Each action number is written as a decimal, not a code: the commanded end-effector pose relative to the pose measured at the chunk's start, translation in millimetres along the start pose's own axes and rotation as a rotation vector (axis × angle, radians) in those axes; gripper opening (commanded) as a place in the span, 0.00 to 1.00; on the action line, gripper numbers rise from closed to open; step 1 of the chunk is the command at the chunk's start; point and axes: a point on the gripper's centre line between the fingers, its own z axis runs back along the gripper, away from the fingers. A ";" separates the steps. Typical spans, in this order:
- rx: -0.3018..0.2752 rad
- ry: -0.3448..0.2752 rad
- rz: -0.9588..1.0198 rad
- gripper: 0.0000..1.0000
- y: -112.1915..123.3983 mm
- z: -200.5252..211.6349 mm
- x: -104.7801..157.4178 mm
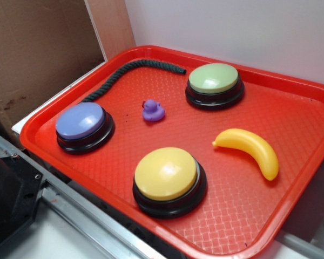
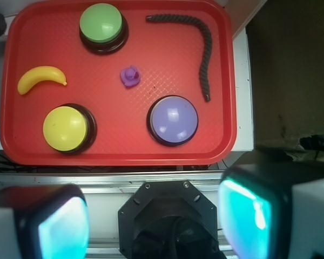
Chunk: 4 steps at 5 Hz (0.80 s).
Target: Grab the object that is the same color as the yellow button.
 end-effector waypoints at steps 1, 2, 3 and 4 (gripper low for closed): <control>0.000 0.000 0.000 1.00 0.0 0.0 0.0; 0.001 0.012 0.001 1.00 4.2 3.1 16.0; -0.008 0.052 0.000 1.00 13.0 1.5 37.8; -0.027 0.022 -0.160 1.00 8.9 7.3 88.3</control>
